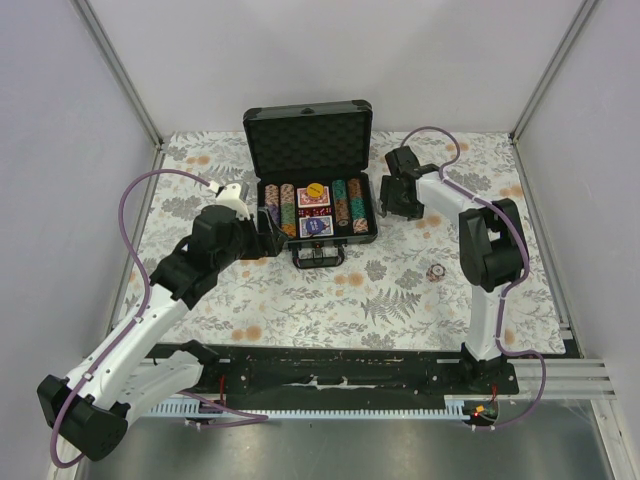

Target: Pack up texas hold em set

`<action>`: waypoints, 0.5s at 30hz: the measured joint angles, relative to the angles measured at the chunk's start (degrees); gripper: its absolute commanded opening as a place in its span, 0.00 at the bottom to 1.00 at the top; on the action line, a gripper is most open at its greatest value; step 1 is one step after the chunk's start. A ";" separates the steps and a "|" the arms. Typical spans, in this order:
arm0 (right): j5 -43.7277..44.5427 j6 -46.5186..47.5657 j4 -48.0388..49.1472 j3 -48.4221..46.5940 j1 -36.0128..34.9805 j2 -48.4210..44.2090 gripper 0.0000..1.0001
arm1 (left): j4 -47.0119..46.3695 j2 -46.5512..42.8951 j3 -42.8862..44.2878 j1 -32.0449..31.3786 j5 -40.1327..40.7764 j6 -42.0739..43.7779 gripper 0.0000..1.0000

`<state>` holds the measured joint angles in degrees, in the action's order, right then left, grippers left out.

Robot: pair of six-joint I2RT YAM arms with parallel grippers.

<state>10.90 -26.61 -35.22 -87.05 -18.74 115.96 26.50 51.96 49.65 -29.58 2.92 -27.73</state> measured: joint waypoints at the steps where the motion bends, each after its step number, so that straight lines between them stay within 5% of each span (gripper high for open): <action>1: -0.11 1.29 0.00 0.00 0.00 0.04 0.76 | 0.00 0.00 0.00 0.00 0.02 0.00 0.84; 9: -2.69 12.26 -0.72 -2.62 0.02 2.03 0.69 | 0.00 0.00 0.00 0.00 0.04 0.00 0.84; 15: -6.95 15.41 -0.90 -3.93 0.39 5.46 0.50 | 0.02 0.00 0.00 0.00 0.09 0.00 0.84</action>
<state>3.95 -11.20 -36.12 -90.98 -18.35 121.43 26.52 51.96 49.65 -29.58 3.01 -27.73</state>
